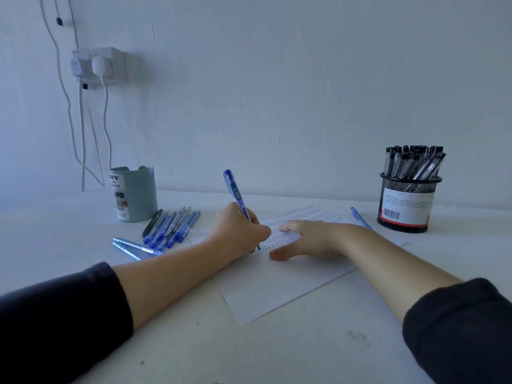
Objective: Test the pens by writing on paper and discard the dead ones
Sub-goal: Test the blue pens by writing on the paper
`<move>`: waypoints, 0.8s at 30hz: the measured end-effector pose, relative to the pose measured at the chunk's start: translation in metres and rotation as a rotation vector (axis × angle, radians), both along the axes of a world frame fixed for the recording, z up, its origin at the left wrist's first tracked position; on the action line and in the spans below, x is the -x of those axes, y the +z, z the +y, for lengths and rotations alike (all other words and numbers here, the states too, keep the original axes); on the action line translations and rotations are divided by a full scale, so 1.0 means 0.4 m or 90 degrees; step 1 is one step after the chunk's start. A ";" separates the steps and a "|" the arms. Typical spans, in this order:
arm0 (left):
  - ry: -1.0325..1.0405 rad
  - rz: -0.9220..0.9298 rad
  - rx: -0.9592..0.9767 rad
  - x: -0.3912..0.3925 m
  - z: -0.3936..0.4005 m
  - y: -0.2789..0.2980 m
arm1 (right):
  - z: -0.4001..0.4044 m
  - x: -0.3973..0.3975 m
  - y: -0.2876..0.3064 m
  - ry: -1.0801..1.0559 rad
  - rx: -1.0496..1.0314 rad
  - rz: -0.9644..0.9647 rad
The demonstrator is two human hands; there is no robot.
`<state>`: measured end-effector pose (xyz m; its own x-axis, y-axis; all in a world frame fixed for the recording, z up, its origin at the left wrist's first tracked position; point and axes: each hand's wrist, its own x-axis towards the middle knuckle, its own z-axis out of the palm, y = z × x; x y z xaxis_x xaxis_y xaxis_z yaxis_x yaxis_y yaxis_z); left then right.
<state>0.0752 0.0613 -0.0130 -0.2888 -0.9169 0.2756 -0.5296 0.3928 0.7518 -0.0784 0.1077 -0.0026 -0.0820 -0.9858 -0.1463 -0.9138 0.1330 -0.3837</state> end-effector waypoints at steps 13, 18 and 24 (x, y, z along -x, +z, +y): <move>-0.025 0.000 0.008 0.000 0.004 0.000 | -0.004 0.003 -0.002 0.001 -0.004 -0.003; -0.018 -0.018 0.008 0.002 0.002 0.001 | -0.006 0.003 -0.003 -0.003 -0.005 -0.004; -0.025 0.005 0.007 -0.002 0.001 -0.002 | -0.006 0.001 -0.001 -0.001 -0.002 -0.006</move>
